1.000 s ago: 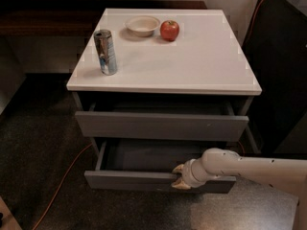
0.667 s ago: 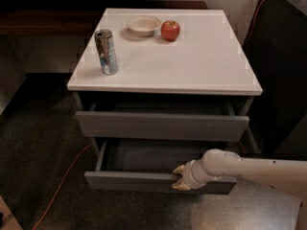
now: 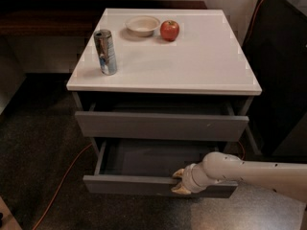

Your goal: Place redbull can into middle drawer

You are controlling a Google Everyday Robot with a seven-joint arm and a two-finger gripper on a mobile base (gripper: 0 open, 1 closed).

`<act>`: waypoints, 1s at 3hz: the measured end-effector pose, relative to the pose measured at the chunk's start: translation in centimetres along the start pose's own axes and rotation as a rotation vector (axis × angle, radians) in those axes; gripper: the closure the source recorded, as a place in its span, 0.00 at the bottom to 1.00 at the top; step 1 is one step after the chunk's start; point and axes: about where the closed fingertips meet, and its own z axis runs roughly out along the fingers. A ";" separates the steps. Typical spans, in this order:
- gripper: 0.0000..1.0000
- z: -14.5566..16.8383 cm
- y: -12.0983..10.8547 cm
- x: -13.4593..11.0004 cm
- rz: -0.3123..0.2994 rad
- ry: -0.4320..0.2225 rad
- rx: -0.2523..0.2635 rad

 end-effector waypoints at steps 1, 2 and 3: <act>1.00 0.3 2.1 -0.2 0.022 -0.021 -0.005; 1.00 -0.1 2.0 -0.5 0.022 -0.021 -0.005; 1.00 -0.2 2.0 -0.5 0.022 -0.021 -0.005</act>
Offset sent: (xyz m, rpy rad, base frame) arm -0.0983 0.0367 -0.0137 0.1370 0.0306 -0.1176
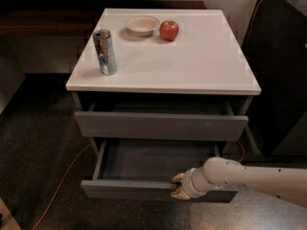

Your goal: Place redbull can into middle drawer

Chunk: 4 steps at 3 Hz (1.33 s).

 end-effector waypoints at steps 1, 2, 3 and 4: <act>1.00 0.1 1.1 0.1 0.014 -0.010 0.001; 1.00 0.1 1.1 0.1 0.014 -0.010 0.001; 1.00 0.1 1.1 0.1 0.014 -0.010 0.000; 1.00 0.1 1.1 0.1 0.014 -0.010 0.000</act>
Offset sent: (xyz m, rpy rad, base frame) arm -0.0833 0.0380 -0.0183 -0.0501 0.0776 -0.0466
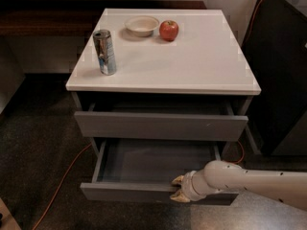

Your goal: Place redbull can into middle drawer

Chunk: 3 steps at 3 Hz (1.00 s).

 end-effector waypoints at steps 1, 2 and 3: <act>1.00 0.0 0.0 0.0 0.000 0.000 0.000; 1.00 0.0 0.0 0.0 0.000 0.000 0.000; 1.00 0.0 0.0 0.0 0.000 0.000 0.000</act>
Offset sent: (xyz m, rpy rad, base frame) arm -0.1147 0.0283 -0.0199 0.0221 0.0881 0.1241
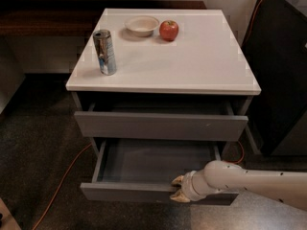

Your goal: Place redbull can into middle drawer

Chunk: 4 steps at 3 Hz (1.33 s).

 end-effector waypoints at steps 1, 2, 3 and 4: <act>1.00 0.0 0.0 0.0 0.000 0.000 0.000; 0.77 0.0 0.0 0.0 0.000 0.000 0.000; 0.54 0.0 0.0 0.0 0.000 0.000 0.000; 0.23 0.0 0.0 0.0 0.000 0.000 0.000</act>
Offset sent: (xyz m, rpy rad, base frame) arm -0.1828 0.0241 -0.0221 0.0242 0.1038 0.1099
